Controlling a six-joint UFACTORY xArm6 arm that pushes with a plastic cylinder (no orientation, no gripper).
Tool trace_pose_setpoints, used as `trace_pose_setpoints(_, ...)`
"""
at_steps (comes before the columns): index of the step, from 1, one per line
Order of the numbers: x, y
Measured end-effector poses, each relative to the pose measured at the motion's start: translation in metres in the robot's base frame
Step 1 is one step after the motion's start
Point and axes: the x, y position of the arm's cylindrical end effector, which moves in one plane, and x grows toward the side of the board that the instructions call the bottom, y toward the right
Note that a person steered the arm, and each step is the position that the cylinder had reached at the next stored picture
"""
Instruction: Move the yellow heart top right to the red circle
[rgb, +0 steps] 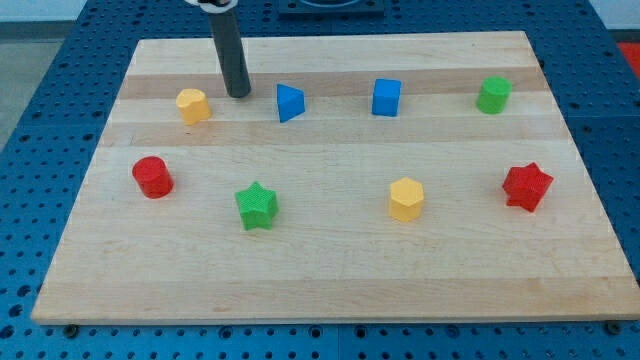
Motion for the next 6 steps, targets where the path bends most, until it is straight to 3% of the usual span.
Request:
trace_pose_setpoints(1,-0.024,-0.078)
trace_pose_setpoints(2,0.027,-0.105)
trace_pose_setpoints(4,0.041,-0.027)
trace_pose_setpoints(6,0.041,-0.026)
